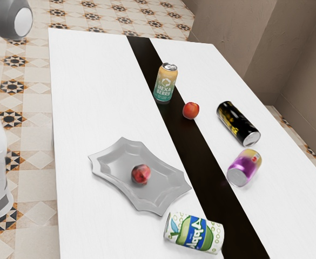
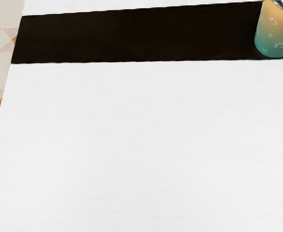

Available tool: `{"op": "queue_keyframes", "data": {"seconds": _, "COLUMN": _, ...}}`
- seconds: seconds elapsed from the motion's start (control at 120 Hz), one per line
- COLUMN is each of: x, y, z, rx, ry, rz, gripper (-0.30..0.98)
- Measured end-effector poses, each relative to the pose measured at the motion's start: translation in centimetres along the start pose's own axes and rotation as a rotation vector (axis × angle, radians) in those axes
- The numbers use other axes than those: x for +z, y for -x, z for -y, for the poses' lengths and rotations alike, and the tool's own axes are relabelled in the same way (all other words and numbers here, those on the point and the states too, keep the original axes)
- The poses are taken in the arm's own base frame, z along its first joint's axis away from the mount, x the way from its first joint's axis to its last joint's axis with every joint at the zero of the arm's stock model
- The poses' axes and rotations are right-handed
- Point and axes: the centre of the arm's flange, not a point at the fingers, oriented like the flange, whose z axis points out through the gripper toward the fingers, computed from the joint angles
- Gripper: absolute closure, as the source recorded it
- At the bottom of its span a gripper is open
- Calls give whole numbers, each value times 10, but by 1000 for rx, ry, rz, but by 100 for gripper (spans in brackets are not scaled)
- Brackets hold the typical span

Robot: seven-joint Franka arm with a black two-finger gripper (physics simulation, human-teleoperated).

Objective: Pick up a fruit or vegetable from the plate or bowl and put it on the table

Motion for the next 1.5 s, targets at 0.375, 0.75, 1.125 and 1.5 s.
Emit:
{"op": "queue_keyframes", "data": {"seconds": 0.375, "x": 37, "y": -126, "z": -250, "rx": 479, "ry": 336, "rz": 80, "gripper": 2}}
{"op": "queue_keyframes", "data": {"seconds": 0.75, "x": 240, "y": -160, "z": -532, "rx": 467, "ry": 313, "rz": 278, "gripper": 2}}
{"op": "queue_keyframes", "data": {"seconds": 1.125, "x": 210, "y": -155, "z": -608, "rx": 303, "ry": 304, "rz": 215, "gripper": 2}}
{"op": "queue_keyframes", "data": {"seconds": 1.5, "x": 224, "y": -98, "z": -559, "rx": 40, "ry": 233, "rz": 271, "gripper": 2}}
